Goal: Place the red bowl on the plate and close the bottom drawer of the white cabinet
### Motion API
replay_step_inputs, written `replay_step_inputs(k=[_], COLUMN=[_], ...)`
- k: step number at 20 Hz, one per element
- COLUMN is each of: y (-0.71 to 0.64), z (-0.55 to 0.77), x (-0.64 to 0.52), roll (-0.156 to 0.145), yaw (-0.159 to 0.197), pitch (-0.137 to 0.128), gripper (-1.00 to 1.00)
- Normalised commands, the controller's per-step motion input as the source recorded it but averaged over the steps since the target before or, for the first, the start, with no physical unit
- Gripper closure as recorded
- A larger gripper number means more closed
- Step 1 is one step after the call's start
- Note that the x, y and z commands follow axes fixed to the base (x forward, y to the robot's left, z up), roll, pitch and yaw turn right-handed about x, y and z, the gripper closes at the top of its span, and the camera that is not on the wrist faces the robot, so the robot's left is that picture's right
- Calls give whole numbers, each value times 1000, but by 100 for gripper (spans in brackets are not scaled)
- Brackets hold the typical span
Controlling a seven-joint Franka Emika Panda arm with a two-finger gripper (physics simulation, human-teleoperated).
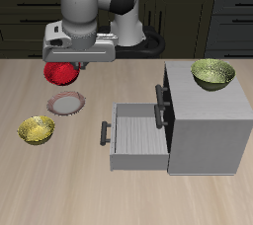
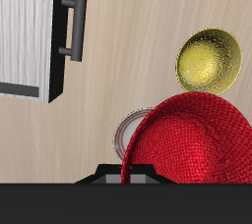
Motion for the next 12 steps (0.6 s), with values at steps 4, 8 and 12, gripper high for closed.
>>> replay_step_inputs(k=[4,8,12], y=[-18,-102,-115], z=[-144,-125,-101], x=[28,-7,-60], roll=[4,0,5], yaw=[-10,-18,3], pitch=[15,10,0], gripper=[100,100,100])
